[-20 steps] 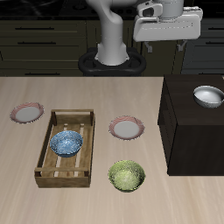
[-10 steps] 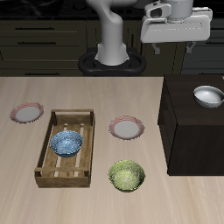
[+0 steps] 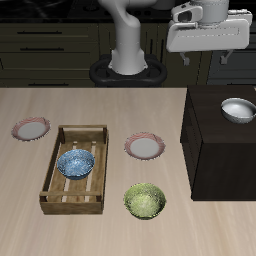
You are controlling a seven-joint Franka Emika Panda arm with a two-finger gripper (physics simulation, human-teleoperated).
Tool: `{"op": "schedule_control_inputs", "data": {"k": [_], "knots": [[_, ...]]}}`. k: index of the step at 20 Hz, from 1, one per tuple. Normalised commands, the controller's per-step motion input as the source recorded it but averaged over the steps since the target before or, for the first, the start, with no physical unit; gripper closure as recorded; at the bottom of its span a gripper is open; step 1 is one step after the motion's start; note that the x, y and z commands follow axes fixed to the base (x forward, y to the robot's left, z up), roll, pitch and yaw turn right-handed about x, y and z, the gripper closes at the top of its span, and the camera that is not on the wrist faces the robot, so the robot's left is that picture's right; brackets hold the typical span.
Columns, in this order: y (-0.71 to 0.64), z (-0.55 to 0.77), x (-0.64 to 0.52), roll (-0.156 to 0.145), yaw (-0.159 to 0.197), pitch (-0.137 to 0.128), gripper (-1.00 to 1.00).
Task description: Place the white bowl on the off-center plate
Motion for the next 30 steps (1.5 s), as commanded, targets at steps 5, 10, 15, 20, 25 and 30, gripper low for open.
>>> {"op": "schedule_control_inputs", "data": {"k": [5, 10, 15, 20, 25, 30], "knots": [[0.1, 0.06, 0.14, 0.004, -0.007, -0.01, -1.0], [0.07, 0.04, 0.22, -0.01, 0.005, -0.005, -1.0], [0.0, -0.03, 0.26, -0.01, -0.004, 0.007, -1.0], [0.01, -0.1, 0.2, -0.001, 0.002, 0.031, -1.0], [0.05, 0.04, 0.16, -0.007, 0.006, -0.01, -1.0], [-0.04, 0.09, 0.07, -0.012, -0.011, -0.013, -1.0]]}}
